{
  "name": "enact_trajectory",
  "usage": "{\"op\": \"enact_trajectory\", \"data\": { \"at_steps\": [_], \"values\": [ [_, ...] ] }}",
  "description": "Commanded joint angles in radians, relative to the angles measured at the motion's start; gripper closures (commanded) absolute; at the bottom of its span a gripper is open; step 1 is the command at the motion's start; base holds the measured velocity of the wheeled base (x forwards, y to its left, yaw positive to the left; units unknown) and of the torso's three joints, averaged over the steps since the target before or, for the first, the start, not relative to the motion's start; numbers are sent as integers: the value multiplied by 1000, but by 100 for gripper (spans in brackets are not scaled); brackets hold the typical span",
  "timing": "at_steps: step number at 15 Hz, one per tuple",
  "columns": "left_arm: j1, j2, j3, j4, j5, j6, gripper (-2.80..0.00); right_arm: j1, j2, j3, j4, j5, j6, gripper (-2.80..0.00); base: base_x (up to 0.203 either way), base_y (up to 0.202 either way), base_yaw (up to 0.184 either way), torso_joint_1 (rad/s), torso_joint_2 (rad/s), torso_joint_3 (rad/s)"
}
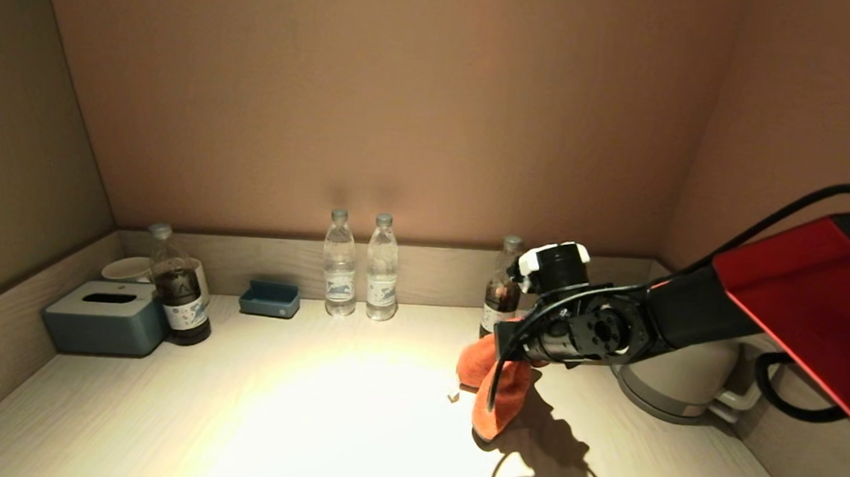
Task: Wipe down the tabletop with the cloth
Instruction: Sweep the stains on the table
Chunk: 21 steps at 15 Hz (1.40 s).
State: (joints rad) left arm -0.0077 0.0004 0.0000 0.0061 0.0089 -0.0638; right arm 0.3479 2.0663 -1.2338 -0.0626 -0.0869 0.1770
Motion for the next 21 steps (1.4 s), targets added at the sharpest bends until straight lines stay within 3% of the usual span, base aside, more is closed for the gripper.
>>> {"op": "enact_trajectory", "data": {
  "at_steps": [1,21],
  "values": [
    [0,0,0,0,0,-1,0,-27,23,7,0,1,-1,0,0,0,0,0,0,0],
    [0,0,0,0,0,-1,0,-50,109,-1,-2,1,-5,0,0,0,0,0,0,0]
  ]
}}
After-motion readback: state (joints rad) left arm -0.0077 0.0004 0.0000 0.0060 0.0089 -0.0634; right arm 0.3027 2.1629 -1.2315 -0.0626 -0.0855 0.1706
